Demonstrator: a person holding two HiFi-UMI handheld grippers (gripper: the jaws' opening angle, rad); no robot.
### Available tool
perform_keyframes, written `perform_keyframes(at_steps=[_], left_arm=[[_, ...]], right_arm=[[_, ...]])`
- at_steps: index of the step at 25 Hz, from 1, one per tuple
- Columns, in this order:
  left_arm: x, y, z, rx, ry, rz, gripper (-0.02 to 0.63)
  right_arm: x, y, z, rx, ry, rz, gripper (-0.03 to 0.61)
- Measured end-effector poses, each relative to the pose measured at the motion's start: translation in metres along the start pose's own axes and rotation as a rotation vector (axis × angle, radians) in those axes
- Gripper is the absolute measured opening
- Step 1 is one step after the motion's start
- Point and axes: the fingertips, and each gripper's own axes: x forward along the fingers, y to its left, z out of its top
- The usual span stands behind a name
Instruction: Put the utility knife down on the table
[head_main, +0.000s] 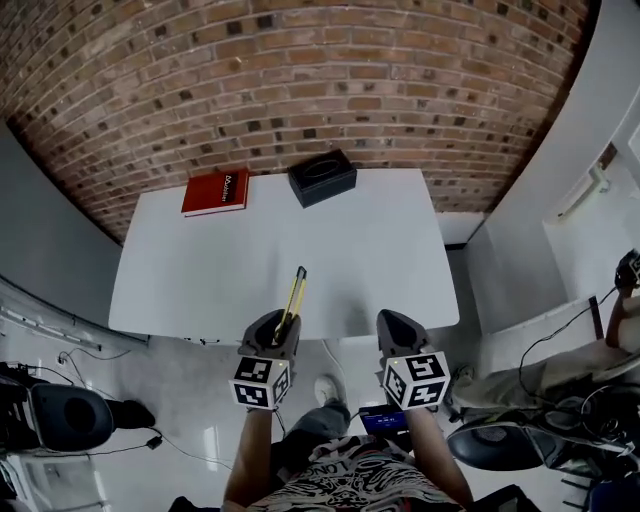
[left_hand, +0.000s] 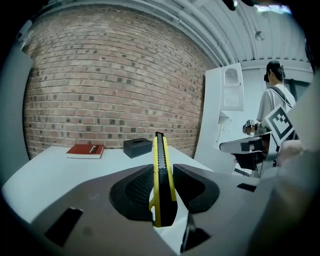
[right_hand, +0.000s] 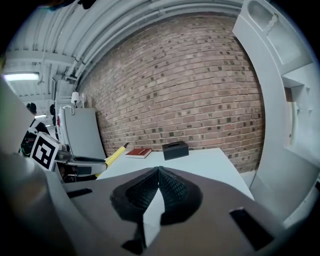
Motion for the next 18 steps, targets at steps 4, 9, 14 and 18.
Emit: perform_keyframes(at_steps=[4,9,14,18], left_arm=[[0.037,0.03,0.021,0.013,0.004,-0.031,0.124],[0.069,0.042,0.032,-0.007,0.001,-0.081,0.124],[0.094,0.042,0.045,-0.01,-0.002,-0.111,0.124],[0.11,0.045,0.051,-0.011,-0.004,-0.112,0.124]], right_arm=[[0.043,-0.011,0.025,0.003,-0.007,-0.033,0.002],[0.056,-0.026,0.038,0.014,-0.009,-0.086,0.002],[0.064,-0.043,0.047,0.019,-0.005,-0.113,0.002],[0.079,-0.053,0.049,0.014,0.008,-0.108,0.002]])
